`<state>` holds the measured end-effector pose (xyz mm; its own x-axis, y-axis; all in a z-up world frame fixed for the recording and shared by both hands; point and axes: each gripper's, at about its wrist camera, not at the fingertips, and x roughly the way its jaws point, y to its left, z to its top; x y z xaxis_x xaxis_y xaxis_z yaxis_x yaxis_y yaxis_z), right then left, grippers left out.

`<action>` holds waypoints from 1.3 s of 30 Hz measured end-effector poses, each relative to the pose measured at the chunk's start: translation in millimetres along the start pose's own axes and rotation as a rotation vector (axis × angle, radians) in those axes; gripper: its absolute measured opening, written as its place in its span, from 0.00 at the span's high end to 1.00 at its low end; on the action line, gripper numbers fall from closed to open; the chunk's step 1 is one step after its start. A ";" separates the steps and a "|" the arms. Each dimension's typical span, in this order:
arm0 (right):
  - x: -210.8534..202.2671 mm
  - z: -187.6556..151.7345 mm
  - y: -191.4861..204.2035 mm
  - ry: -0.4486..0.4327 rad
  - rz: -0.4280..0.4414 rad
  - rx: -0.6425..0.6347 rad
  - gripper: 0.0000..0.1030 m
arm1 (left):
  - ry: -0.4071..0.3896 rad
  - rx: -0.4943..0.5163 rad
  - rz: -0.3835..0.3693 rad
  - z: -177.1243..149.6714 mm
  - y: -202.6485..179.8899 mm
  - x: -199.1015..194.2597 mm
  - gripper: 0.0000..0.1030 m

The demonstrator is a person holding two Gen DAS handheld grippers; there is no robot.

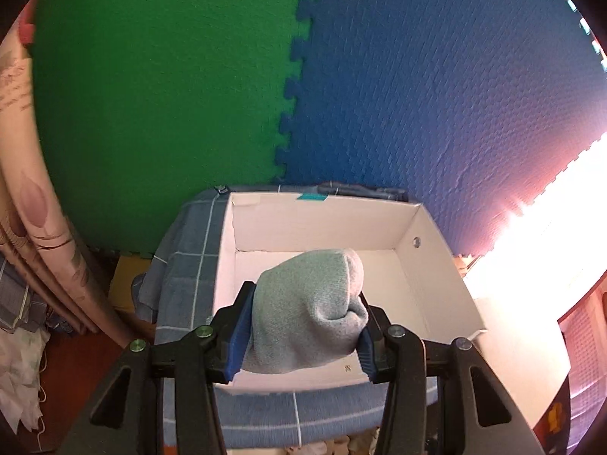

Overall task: Take underwear out of drawer
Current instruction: 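Lift the light blue sock with the left gripper and release it into the white box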

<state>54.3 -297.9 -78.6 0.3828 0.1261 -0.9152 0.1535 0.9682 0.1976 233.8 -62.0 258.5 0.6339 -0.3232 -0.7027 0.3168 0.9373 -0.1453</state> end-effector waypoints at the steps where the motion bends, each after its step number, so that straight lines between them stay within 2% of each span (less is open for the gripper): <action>1: -0.4 -0.4 0.1 -0.002 -0.001 -0.001 0.42 | 0.020 -0.006 0.000 -0.6 -0.5 13.4 0.54; 3: 0.1 -0.6 -0.1 0.001 0.005 0.002 0.42 | 0.064 -0.022 -0.010 -3.5 0.1 32.9 0.54; 7: 0.7 -0.4 -0.8 0.010 0.016 0.009 0.42 | 0.116 -0.011 0.037 -14.4 -0.7 66.0 0.54; 11: 1.9 0.6 -1.3 0.014 0.025 0.007 0.42 | 0.154 -0.015 0.053 -24.4 4.2 82.8 0.53; 14: 3.0 1.3 -0.7 0.020 0.027 0.003 0.42 | 0.169 0.018 0.101 -30.0 3.7 92.7 0.53; 17: 3.6 1.5 -1.6 0.023 0.032 0.002 0.42 | 0.168 0.040 0.103 -33.7 0.7 92.7 0.51; 25: 4.1 2.1 -1.9 0.026 0.036 0.005 0.42 | 0.171 0.113 0.167 -45.0 -4.6 93.3 0.47; 29: 4.0 2.2 -1.5 0.027 0.033 0.004 0.42 | 0.174 0.076 0.157 -43.8 -0.4 91.9 0.44; 34: 4.3 2.2 -1.2 0.027 0.030 0.002 0.42 | 0.161 0.014 0.109 -39.0 3.1 81.9 0.40; 39: 5.0 2.8 -1.3 0.029 0.030 0.002 0.42 | 0.137 0.004 0.100 -33.8 4.1 69.0 0.39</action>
<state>58.6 -299.1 -82.5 0.3609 0.1614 -0.9185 0.1446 0.9633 0.2261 255.1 -76.0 185.9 0.5606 -0.2071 -0.8018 0.2597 0.9634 -0.0673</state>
